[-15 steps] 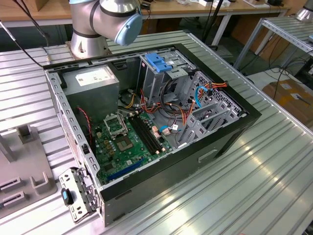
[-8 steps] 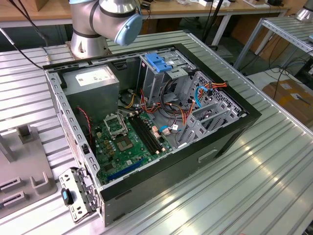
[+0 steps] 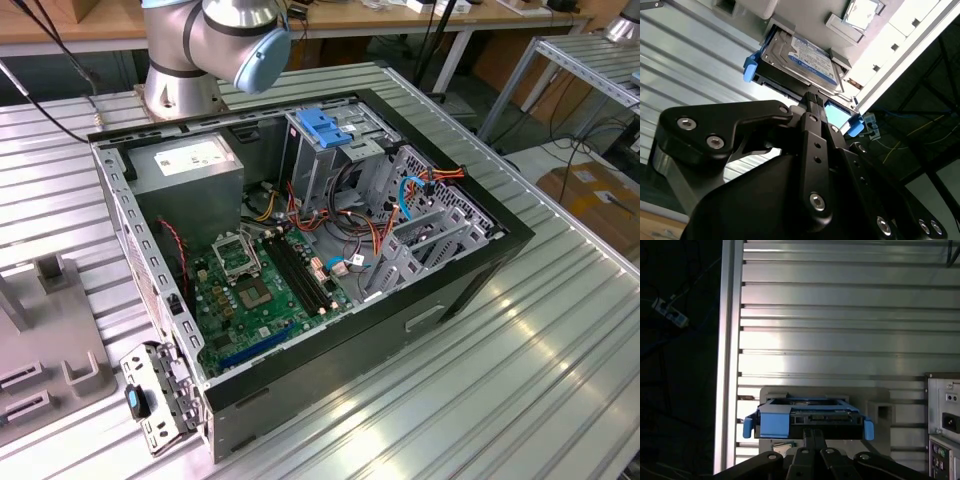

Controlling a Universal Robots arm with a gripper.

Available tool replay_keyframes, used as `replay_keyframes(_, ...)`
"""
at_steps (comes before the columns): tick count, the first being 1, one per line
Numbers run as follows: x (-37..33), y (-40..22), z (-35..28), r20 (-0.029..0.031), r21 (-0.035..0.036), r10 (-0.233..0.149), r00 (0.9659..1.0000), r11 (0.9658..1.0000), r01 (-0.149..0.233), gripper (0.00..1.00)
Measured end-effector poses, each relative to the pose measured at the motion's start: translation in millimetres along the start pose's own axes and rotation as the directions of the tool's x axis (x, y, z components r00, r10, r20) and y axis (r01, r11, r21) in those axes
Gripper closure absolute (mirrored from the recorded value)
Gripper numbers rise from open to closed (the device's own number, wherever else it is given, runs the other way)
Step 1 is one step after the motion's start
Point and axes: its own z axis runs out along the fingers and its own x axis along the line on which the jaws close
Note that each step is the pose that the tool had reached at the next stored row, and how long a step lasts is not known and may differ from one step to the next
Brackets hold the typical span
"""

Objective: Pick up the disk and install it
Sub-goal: 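Pick up the disk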

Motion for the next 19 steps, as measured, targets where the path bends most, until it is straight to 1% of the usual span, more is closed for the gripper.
replay_keyframes(1, 0.0, 0.0, 0.0, -0.0001, 0.0012, 0.0, 1.0, 1.0, 0.0, 0.89)
replay_keyframes(11, 0.0, 0.0, 0.1, 0.0, 0.0022, -0.001, 1.0, 1.0, 0.001, 0.89)
replay_keyframes(13, 0.0, 0.0, 0.1, -0.0002, 0.0023, -0.006, 1.0, 1.0, 0.006, 0.89)
replay_keyframes(15, 0.0, 0.0, 0.1, -0.0013, 0.0027, -0.033, 0.9995, 0.9994, 0.033, 0.89)
replay_keyframes(19, 0.0, 0.0, 0.1, -0.0035, 0.0033, -0.09, 0.9959, 0.9959, 0.09, 0.89)
